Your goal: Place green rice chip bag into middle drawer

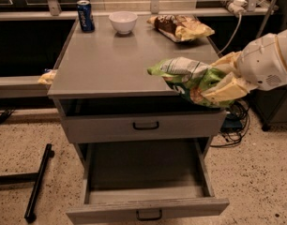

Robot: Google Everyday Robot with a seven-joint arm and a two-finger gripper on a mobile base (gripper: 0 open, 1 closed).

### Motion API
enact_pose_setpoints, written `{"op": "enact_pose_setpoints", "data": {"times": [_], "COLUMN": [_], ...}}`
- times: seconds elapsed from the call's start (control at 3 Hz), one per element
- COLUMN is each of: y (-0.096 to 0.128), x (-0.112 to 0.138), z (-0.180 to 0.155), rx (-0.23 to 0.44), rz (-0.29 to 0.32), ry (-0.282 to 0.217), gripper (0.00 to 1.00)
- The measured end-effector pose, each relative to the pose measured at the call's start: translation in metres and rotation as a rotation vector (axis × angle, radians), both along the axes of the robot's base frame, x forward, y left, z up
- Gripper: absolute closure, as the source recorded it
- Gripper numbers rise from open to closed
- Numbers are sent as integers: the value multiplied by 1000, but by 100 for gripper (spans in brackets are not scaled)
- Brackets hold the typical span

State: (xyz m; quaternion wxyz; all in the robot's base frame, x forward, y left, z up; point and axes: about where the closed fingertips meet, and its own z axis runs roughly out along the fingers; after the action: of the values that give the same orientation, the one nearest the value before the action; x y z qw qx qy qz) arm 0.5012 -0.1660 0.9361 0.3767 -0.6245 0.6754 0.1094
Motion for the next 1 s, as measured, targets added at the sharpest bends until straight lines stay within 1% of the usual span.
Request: {"op": "enact_pose_setpoints", "data": {"times": [0.33, 0.67, 1.0], "y": [1, 3, 4], "x": [-10, -28, -42], "z": [-43, -122, -186], "rx": [-23, -33, -26], "rz": [50, 141, 205], "ry": [0, 23, 62], "gripper": [100, 100, 100]}}
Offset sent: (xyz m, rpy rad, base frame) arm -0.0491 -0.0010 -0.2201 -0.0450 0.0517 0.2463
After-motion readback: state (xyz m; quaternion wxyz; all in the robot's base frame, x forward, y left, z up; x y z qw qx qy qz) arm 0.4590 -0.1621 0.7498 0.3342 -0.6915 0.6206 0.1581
